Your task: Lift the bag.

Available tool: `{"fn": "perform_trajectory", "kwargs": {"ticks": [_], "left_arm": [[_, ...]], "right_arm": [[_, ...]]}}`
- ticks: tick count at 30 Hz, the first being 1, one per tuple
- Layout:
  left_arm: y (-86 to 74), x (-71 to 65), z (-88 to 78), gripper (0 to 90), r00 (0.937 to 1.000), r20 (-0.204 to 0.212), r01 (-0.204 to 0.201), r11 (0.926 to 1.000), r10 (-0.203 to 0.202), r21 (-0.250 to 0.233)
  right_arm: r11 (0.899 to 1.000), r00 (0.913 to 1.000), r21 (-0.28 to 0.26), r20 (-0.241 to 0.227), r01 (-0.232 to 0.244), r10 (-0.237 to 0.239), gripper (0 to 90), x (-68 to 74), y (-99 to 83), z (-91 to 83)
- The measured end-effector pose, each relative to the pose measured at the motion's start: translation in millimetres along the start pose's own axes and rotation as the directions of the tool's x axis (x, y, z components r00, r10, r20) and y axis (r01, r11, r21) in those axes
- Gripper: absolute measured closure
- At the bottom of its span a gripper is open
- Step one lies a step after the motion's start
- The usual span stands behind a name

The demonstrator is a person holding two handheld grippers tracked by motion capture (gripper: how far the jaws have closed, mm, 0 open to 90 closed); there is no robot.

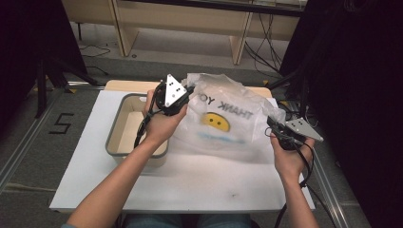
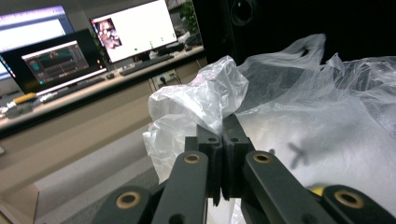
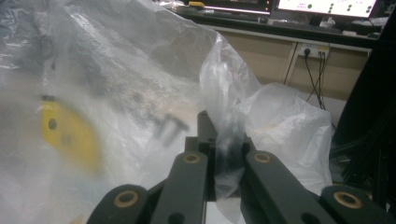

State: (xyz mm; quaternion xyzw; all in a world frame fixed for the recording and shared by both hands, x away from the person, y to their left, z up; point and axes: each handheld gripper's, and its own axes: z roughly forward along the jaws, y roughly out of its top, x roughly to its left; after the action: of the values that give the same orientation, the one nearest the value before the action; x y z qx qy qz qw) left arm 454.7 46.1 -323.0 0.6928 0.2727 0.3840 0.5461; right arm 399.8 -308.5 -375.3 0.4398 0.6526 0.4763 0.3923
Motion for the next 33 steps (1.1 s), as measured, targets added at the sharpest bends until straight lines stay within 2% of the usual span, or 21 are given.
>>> {"fn": "perform_trajectory", "kwargs": {"ticks": [5, 11, 18, 23, 25, 28, 33], "left_arm": [[-6.7, 1.1, 8.9, 88.4, 1.0000, 0.000, 0.002, 0.9992, -0.002, 0.040], [-11.8, 3.3, 16.7, 86.5, 0.9998, -0.005, 0.022, 0.9980, -0.021, 0.060], [-12.5, 2.2, 18.2, 66.9, 0.9995, 0.000, 0.032, 0.9975, -0.032, 0.063], [-9.9, -0.8, 15.1, 47.7, 0.9988, -0.014, 0.047, 0.9975, -0.047, 0.052], [-8.5, -1.2, 12.4, 45.0, 0.9982, -0.021, 0.057, 0.9975, -0.056, 0.043], [-7.5, -1.1, 6.1, 38.7, 0.9966, -0.055, 0.064, 0.9974, -0.062, 0.033], [-10.8, 0.2, -3.5, 32.8, 0.9943, -0.083, 0.071, 0.9964, -0.067, 0.046]], "right_arm": [[1.000, 0.9999, 0.024, 0.004, -0.010, 0.010, 89.6, -1.3, -3.7, 9.3], [0.999, 0.9996, 0.041, 0.022, -0.018, 0.017, 89.6, -3.5, -7.4, 19.7], [0.997, 0.9986, 0.068, 0.035, -0.041, 0.039, 89.4, -2.5, -9.1, 32.6], [0.995, 0.9977, 0.083, 0.044, -0.055, 0.052, 89.0, -2.0, -10.4, 38.0], [0.994, 0.9968, 0.086, 0.044, -0.070, 0.067, 88.7, -2.6, -10.6, 39.2], [0.992, 0.9960, 0.096, 0.051, -0.079, 0.074, 88.3, -4.8, -11.2, 40.6], [0.991, 0.9951, 0.103, 0.061, -0.083, 0.077, 87.6, -7.7, -12.2, 41.3]]}}
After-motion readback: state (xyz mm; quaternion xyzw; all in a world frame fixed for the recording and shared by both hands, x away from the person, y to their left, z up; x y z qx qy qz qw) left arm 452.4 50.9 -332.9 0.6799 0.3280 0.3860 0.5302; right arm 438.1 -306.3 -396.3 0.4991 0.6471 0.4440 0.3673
